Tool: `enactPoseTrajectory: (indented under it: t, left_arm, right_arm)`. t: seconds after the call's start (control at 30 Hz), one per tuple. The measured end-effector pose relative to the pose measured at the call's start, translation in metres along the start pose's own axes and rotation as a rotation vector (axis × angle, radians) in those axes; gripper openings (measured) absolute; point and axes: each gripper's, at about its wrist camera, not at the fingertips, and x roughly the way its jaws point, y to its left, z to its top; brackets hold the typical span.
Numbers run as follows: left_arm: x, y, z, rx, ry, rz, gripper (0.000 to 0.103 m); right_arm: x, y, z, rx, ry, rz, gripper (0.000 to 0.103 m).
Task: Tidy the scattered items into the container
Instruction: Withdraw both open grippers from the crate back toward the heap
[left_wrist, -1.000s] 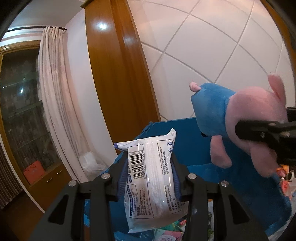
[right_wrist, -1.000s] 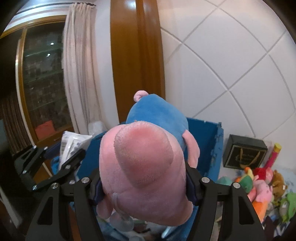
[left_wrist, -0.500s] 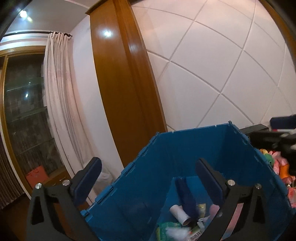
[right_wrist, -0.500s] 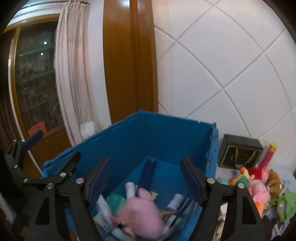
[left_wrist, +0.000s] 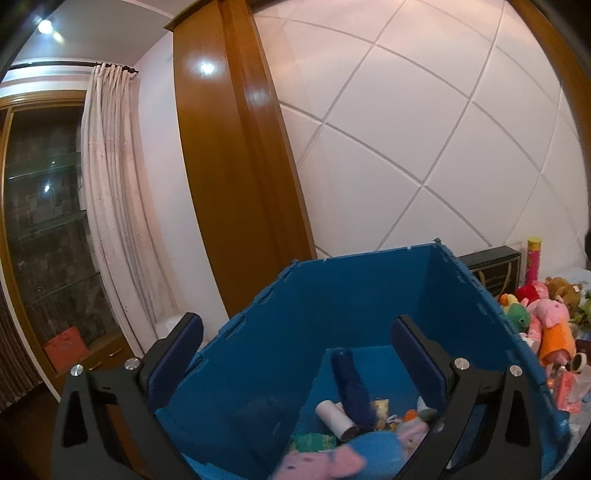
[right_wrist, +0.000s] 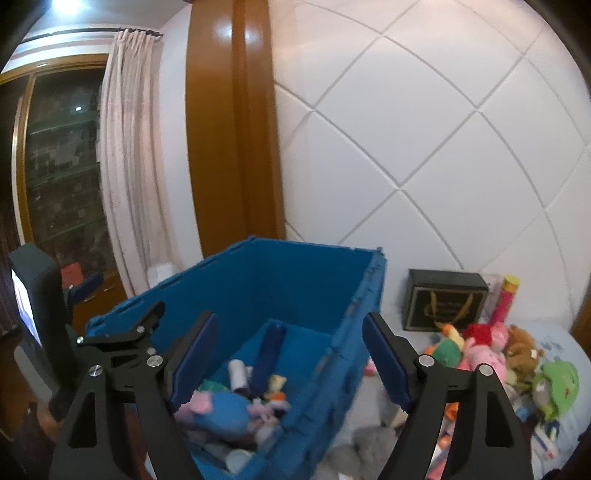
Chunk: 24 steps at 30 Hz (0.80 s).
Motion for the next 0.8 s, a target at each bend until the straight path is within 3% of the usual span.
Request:
enactPoseTrajectory:
  t: [0.47, 0.8]
  left_arm:
    - [-0.051, -0.044, -0.002, 0.031, -0.052, -0.072, 0.103]
    - [-0.107, -0.110, -0.004, 0.035, -0.049, -0.109, 0.103]
  right_arm:
    - [-0.051, -0.035, -0.055, 0.049, 0.021, -0.081, 0.083]
    - [-0.116, -0.115, -0.096, 0.106, 0.047, -0.158, 0.083]
